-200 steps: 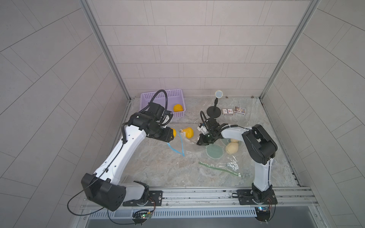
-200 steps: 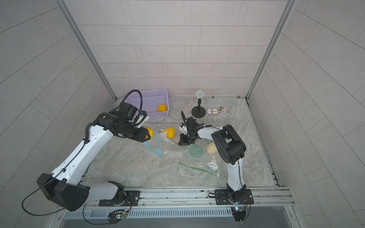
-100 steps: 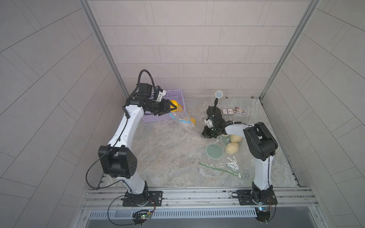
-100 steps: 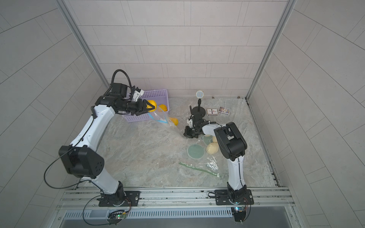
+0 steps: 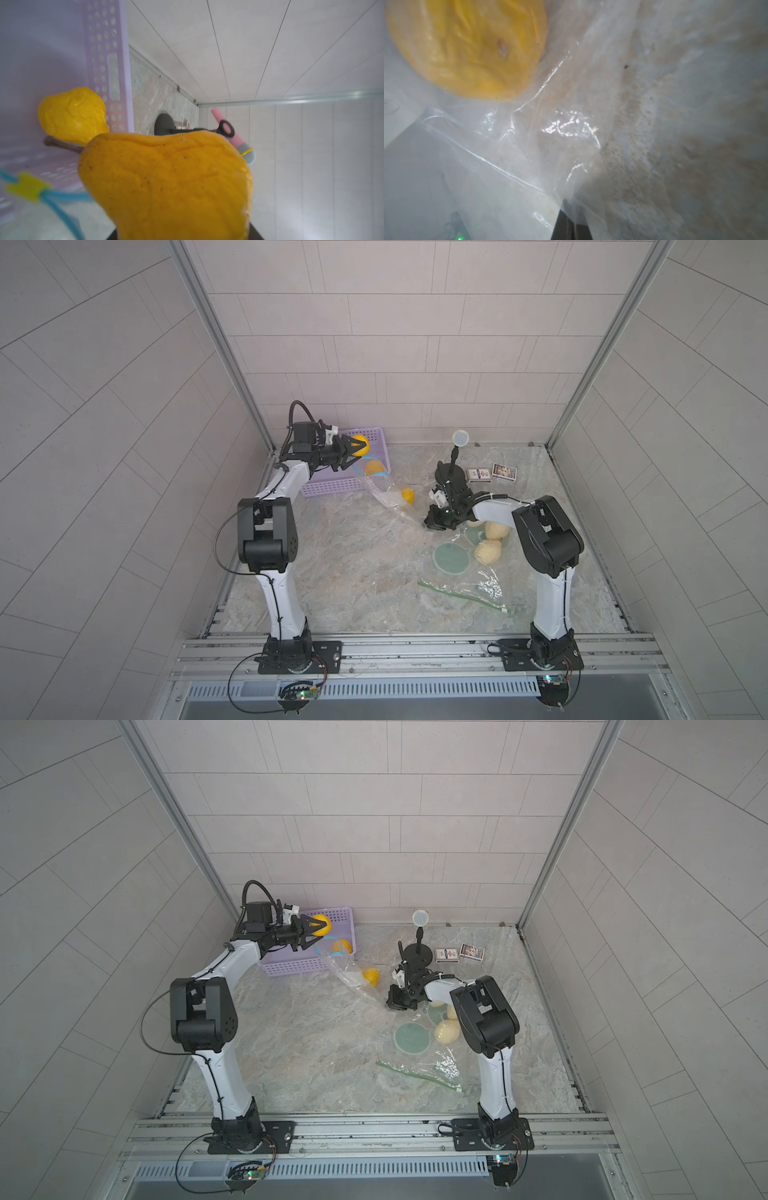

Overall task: Open the zip-top bag and take out the pear
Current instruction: Pick up the pear from the zipper food storage bag, then place the pear in the basket.

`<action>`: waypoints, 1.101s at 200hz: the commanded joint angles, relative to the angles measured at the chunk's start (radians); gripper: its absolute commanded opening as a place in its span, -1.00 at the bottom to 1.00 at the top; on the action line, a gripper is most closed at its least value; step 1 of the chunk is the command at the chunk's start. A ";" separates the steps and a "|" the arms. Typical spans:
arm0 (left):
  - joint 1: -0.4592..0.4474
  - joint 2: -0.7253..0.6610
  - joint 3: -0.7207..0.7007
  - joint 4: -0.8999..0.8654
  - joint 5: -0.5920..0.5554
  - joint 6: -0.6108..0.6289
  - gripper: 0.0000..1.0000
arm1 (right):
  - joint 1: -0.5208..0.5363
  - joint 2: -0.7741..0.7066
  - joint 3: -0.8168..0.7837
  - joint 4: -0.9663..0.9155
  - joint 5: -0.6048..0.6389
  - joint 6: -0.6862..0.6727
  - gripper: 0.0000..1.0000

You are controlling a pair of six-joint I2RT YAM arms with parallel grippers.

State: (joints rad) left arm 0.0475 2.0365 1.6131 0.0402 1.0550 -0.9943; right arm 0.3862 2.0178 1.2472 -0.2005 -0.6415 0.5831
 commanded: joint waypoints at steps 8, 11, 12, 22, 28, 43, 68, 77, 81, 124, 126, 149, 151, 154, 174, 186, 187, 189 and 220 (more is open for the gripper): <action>0.030 0.102 0.015 0.528 0.011 -0.425 -0.26 | 0.010 0.028 0.024 -0.054 0.010 -0.031 -1.00; 0.032 0.113 0.021 0.548 0.009 -0.445 -0.26 | 0.012 0.029 0.024 -0.055 0.008 -0.029 -1.00; 0.032 0.116 0.023 0.552 0.009 -0.450 -0.26 | 0.012 0.029 0.025 -0.056 0.009 -0.029 -1.00; 0.042 0.140 0.039 0.564 -0.003 -0.479 -0.26 | 0.017 0.028 0.024 -0.059 0.011 -0.031 -1.00; 0.047 0.148 0.042 0.556 -0.013 -0.480 -0.25 | 0.019 0.026 0.026 -0.061 0.009 -0.034 -1.00; 0.058 0.153 0.057 0.467 -0.030 -0.423 0.31 | 0.026 0.017 0.025 -0.072 0.012 -0.043 -1.00; 0.061 0.108 0.052 0.258 -0.026 -0.268 1.00 | 0.034 -0.012 0.020 -0.091 0.022 -0.051 -1.00; 0.063 0.072 0.033 0.183 -0.036 -0.199 1.00 | 0.036 -0.025 0.021 -0.098 0.025 -0.052 -1.00; 0.064 0.054 0.028 0.138 -0.042 -0.162 1.00 | 0.036 -0.031 0.022 -0.099 0.028 -0.053 -1.00; 0.069 -0.214 0.113 -0.666 -0.299 0.502 1.00 | 0.084 -0.131 0.096 -0.218 0.113 -0.124 -1.00; 0.069 -0.230 0.109 -0.689 -0.315 0.519 1.00 | 0.086 -0.136 0.100 -0.224 0.116 -0.128 -1.00; 0.069 -0.440 -0.041 -0.770 -0.455 0.623 1.00 | 0.107 -0.170 0.145 -0.279 0.153 -0.163 -0.95; 0.068 -0.455 -0.065 -0.767 -0.465 0.625 1.00 | 0.110 -0.172 0.150 -0.283 0.157 -0.167 -0.94; 0.068 -0.485 -0.096 -0.762 -0.480 0.629 1.00 | 0.111 -0.174 0.157 -0.290 0.161 -0.171 -0.90; 0.070 -0.640 -0.298 -0.741 -0.537 0.623 1.00 | 0.109 -0.177 0.197 -0.300 0.196 -0.194 -0.42; 0.070 -0.691 -0.387 -0.750 -0.542 0.620 1.00 | 0.096 -0.161 0.231 -0.314 0.229 -0.213 -0.25; 0.070 -0.694 -0.394 -0.750 -0.542 0.619 1.00 | 0.094 -0.158 0.237 -0.315 0.230 -0.215 -0.24; 0.070 -0.700 -0.408 -0.749 -0.543 0.618 1.00 | 0.089 -0.154 0.245 -0.320 0.230 -0.218 -0.22; 0.073 -0.734 -0.583 -0.703 -0.517 0.569 0.99 | 0.005 -0.058 0.338 -0.323 0.147 -0.255 -0.01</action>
State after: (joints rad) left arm 0.1123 1.2697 1.1400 -0.6361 0.5632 -0.4393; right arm 0.4545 1.8854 1.5326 -0.4835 -0.4717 0.3836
